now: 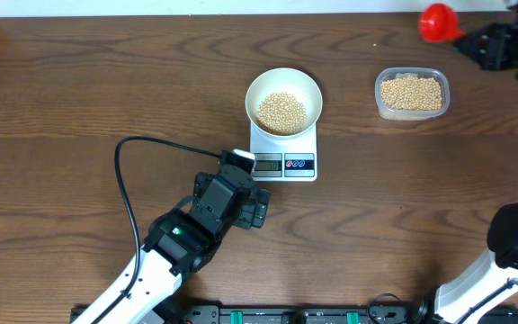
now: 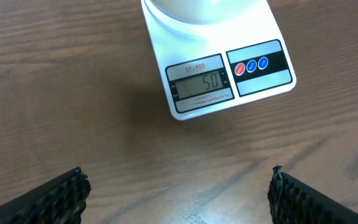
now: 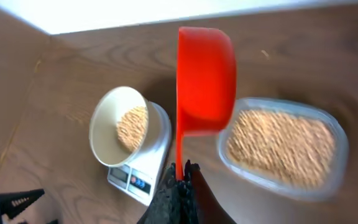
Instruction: Scoop item into bowl and weigh 50g on scale
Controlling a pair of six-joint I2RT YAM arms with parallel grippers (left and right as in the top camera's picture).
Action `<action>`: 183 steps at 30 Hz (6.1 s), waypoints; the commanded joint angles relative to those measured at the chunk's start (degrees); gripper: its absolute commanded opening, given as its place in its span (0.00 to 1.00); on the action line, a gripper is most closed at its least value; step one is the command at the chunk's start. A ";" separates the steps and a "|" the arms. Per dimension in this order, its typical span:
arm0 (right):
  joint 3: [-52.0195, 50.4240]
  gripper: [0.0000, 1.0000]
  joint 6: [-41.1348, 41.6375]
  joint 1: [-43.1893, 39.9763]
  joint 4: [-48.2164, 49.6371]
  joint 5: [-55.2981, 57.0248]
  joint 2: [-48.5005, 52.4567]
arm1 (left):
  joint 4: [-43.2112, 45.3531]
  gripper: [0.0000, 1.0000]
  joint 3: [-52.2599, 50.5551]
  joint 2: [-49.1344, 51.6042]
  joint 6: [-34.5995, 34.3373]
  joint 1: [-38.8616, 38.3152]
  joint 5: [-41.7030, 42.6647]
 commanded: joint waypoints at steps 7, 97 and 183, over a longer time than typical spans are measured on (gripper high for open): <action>-2.54 0.01 15.15 2.67 -3.76 24.57 -0.33 | 0.02 0.94 0.09 0.00 -0.13 -0.17 -1.16; -38.23 0.99 18.91 -3.56 18.08 7.93 -20.39 | 0.02 0.94 0.09 0.00 -0.13 -0.17 -1.16; -119.62 0.99 7.56 13.33 75.82 40.04 -97.92 | 0.02 0.94 0.09 0.00 -0.13 -0.17 -1.16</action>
